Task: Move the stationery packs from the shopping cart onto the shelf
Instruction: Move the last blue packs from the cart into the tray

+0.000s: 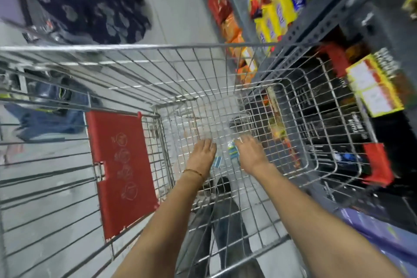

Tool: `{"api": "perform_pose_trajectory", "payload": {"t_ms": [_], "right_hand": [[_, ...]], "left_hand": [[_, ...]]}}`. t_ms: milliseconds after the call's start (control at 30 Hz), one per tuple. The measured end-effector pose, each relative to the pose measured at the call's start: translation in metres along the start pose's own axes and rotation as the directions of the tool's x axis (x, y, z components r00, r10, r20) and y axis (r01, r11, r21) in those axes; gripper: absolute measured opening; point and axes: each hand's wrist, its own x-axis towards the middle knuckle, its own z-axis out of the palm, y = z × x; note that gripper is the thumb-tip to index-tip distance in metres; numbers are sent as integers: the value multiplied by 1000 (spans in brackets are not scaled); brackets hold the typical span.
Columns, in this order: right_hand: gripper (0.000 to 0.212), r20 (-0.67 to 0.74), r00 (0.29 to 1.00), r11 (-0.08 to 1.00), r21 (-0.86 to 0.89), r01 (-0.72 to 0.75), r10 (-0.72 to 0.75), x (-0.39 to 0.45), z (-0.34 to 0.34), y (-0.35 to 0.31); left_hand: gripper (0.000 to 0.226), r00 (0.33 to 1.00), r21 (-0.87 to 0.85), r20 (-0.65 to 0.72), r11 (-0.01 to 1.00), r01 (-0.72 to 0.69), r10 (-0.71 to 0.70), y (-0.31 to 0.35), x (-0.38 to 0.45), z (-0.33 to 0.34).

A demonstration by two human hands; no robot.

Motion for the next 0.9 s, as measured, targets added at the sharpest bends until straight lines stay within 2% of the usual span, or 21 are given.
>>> {"api": "perform_pose_trajectory", "payload": {"t_ms": [133,267,367,433,533,633,700,767,833,900], "right_hand": [[64,-5,997,994,-79,77,-78,31,29,8],[69,26,988,963,-219,155,-153,46,50,12],[75,55,988,966,-207,152,-144,50,56,15],[74,71,989,974,-180,137,-126,52,54,14],[67,0,1000,992,-122,3,-3,57,47,11],[82,7,991,991,5,-136,136,59,38,8],[85,-19,996,996,2,-86,86,60,35,10],[86,-6,996,989,-115,92,-93,61,37,12],[90,77,975,939,-263,223,-210,63,40,14],[88,82,974,918,-325,228,-212,64,43,14]], "left_hand": [[77,998,-20,62,1000,-2,3,-3,29,29],[67,999,-55,49,998,-3,5,-5,43,52],[51,1000,-94,-16,996,1,-3,-4,48,61],[49,994,-208,-46,974,85,-97,-6,51,60],[75,947,-377,31,874,307,-319,-7,58,52],[96,912,-433,92,808,399,-401,-7,61,46],[100,930,-412,30,844,345,-366,-10,59,44],[106,981,-301,-24,938,174,-190,-16,59,48],[113,1000,-144,29,989,8,-4,-20,58,53],[104,997,-79,59,996,-35,40,-20,56,57]]}}
